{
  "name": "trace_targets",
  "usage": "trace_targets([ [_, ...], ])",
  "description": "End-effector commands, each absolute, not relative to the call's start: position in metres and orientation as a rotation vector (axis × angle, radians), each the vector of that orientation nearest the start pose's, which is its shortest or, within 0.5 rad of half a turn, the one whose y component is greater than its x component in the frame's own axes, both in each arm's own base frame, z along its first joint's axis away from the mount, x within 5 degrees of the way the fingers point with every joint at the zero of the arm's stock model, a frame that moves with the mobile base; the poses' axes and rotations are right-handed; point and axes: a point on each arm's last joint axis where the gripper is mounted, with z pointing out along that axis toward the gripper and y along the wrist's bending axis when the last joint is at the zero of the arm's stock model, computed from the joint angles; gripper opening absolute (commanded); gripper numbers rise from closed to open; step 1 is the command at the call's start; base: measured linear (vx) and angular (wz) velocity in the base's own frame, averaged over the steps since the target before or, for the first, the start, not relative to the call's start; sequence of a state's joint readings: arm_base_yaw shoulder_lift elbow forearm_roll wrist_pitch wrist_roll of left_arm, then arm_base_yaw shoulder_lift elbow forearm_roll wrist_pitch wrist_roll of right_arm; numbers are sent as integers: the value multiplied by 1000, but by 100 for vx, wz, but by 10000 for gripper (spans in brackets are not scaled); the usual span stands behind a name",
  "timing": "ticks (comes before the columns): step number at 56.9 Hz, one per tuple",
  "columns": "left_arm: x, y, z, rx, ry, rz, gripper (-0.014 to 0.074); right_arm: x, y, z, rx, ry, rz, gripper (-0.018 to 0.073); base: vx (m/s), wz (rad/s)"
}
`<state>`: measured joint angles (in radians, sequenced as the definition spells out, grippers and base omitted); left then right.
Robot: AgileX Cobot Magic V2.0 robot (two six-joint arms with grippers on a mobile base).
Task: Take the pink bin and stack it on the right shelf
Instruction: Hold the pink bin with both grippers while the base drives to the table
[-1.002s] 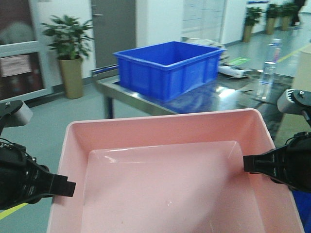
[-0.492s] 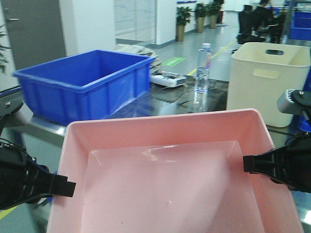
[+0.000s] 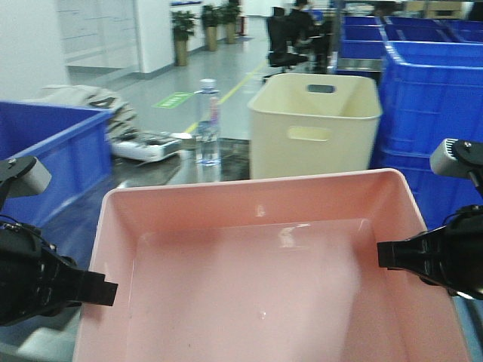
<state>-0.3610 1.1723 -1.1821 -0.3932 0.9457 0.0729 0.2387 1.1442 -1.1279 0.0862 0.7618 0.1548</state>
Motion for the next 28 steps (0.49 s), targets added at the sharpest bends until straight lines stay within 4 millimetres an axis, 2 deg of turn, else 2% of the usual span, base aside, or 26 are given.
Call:
trace_targets([
  [1, 206, -107, 400, 384, 2284, -624, -1, 227, 59, 405, -23, 2101, 359, -8, 35, -58],
  [16, 206, -107, 400, 384, 2283, -624, -1, 227, 59, 405, -23, 2101, 359, -8, 31, -52],
  [28, 206, -107, 400, 384, 2283, -624, -1, 227, 59, 405, -23, 2101, 359, -8, 22, -28],
])
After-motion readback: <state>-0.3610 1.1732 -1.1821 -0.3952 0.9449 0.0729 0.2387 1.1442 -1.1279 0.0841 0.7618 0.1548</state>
